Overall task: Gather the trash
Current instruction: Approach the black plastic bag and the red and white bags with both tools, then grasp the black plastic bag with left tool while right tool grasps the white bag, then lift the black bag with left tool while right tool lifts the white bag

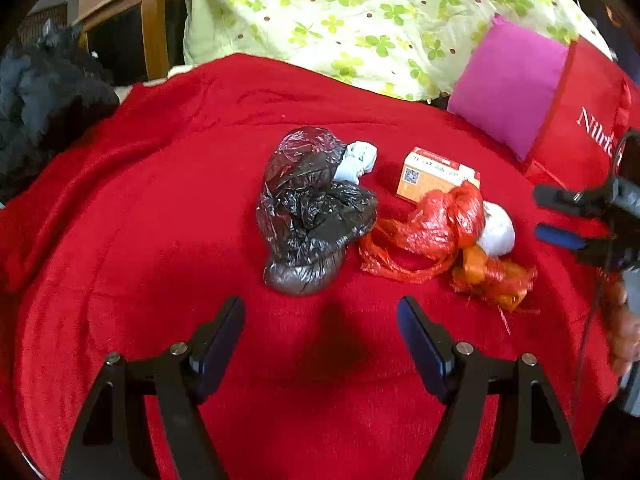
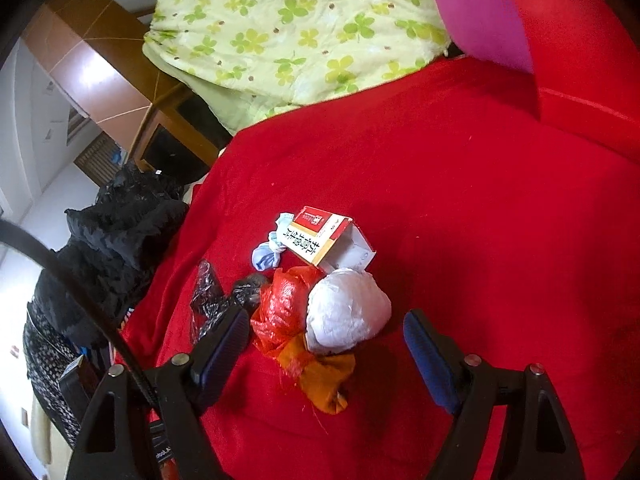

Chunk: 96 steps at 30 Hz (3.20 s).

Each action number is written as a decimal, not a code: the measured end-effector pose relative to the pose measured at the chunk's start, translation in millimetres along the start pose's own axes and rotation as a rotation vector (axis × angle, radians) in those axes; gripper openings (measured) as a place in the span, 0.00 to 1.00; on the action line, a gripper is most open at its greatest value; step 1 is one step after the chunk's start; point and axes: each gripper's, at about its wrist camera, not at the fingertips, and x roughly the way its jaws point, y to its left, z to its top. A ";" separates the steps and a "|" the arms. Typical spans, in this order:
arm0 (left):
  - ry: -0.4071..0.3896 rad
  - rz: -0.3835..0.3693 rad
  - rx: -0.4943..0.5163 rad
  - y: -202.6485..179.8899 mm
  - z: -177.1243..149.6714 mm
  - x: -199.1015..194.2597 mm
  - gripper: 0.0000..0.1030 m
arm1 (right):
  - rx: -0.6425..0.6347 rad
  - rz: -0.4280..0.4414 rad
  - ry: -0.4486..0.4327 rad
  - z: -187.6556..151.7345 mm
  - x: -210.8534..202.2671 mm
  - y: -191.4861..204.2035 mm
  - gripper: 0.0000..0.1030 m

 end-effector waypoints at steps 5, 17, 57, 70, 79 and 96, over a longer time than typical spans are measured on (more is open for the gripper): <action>0.018 -0.016 -0.028 9.6 12.4 15.6 0.76 | 0.061 0.011 0.052 4.5 22.2 -10.3 0.67; 0.002 -0.040 -0.016 13.5 39.3 48.1 0.76 | 0.097 0.009 0.081 10.4 44.8 -16.8 0.67; -0.031 -0.114 -0.125 40.6 27.7 35.3 0.41 | -0.097 -0.095 -0.050 7.8 7.8 12.7 0.42; -0.107 -0.108 -0.024 15.2 15.4 0.6 0.40 | -0.228 -0.101 -0.100 -7.7 -21.5 37.6 0.42; -0.175 -0.151 0.091 -22.4 -2.4 -27.2 0.40 | -0.264 -0.051 -0.141 -18.2 -56.9 42.8 0.42; -0.138 -0.138 0.082 -92.0 -32.9 -71.9 0.41 | -0.246 -0.015 -0.200 -20.1 -101.3 29.4 0.42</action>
